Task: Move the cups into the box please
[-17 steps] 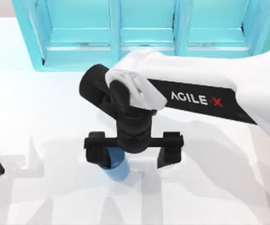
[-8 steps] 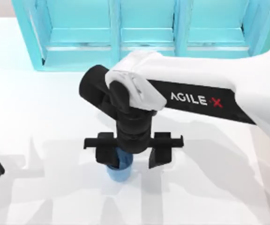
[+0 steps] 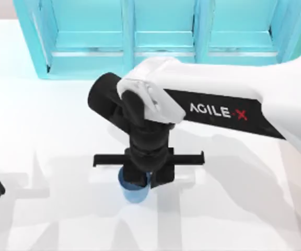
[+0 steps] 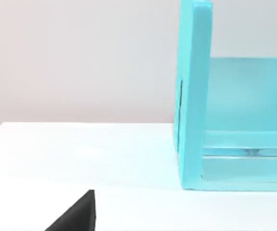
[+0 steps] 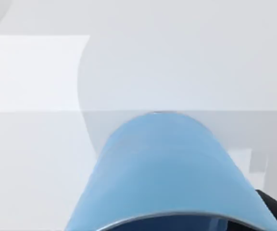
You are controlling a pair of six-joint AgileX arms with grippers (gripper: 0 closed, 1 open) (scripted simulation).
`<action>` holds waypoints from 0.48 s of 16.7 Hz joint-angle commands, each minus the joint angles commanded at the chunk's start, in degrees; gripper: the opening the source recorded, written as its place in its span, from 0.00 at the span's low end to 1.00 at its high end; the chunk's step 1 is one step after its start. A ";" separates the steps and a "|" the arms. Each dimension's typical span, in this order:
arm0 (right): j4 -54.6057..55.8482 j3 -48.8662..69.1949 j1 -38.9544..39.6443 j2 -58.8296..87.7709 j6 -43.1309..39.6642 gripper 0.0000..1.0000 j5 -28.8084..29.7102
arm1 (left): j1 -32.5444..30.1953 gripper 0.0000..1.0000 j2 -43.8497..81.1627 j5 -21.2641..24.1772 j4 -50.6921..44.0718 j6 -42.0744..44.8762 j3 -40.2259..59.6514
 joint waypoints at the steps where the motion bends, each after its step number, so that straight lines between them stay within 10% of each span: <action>1: 0.00 0.00 0.00 0.00 0.00 0.00 0.00 | 0.00 1.00 0.00 0.00 0.00 0.00 0.00; 8: -0.17 -0.13 -0.29 -0.27 -0.16 0.00 0.01 | 0.00 1.00 0.00 0.00 0.00 0.00 0.00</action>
